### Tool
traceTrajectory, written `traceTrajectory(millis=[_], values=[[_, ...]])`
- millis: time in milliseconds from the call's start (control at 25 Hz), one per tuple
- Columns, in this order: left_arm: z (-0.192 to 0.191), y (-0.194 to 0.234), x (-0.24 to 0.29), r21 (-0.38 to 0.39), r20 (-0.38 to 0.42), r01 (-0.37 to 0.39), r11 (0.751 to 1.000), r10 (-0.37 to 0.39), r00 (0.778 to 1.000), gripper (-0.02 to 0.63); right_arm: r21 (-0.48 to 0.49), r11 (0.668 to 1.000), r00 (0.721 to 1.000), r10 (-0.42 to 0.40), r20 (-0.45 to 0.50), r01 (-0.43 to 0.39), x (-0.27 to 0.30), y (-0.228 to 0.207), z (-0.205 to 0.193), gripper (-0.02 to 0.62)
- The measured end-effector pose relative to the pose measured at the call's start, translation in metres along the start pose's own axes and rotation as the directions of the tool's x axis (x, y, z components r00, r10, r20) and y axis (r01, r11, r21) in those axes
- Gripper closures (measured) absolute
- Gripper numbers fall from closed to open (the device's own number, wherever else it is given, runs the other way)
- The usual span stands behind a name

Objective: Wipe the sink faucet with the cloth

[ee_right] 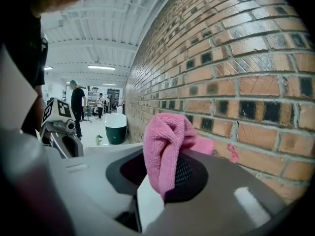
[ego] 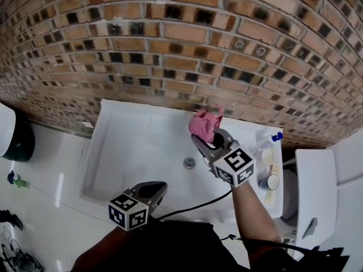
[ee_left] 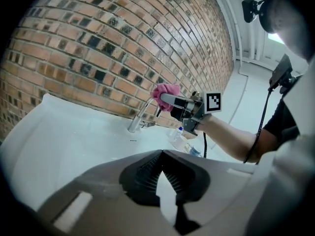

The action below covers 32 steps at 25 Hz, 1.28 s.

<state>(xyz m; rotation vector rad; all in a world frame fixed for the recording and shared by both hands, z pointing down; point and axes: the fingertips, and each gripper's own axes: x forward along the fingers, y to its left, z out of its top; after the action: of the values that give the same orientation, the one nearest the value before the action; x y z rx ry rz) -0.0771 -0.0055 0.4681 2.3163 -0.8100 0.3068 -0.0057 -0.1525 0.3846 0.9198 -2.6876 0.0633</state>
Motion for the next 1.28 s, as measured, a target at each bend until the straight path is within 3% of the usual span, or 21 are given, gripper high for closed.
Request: traceTrajectory(millis=[320,520,720,920,1280], values=[[-0.005,-0.004,-0.005,0.007,-0.01,0.0,1.0,0.0,1.0,0.601,0.157,0.988,0.997,-0.018,0.077,0.005,-0.006,0.011,-0.019,0.512],[-0.009,-0.004,-0.009,0.006,-0.016,-0.011,1.0,0.011,1.0,0.601,0.338,0.94,0.991,0.007,0.132,-0.051,-0.008,0.013,-0.03,0.512],[-0.011,-0.007,-0.009,0.004,-0.019,-0.016,1.0,0.016,1.0,0.601,0.458,0.882,0.985,0.031,0.169,-0.106,-0.01,0.013,-0.038,0.512],[-0.014,-0.007,-0.008,0.0,-0.019,-0.021,1.0,0.021,1.0,0.601,0.519,0.844,0.987,0.063,0.151,-0.133,-0.007,0.017,-0.051,0.512],[-0.011,-0.004,-0.007,-0.015,-0.009,-0.037,0.999,0.037,0.999,0.601,0.552,0.826,0.993,0.075,0.091,-0.113,-0.004,0.022,-0.077,0.512]])
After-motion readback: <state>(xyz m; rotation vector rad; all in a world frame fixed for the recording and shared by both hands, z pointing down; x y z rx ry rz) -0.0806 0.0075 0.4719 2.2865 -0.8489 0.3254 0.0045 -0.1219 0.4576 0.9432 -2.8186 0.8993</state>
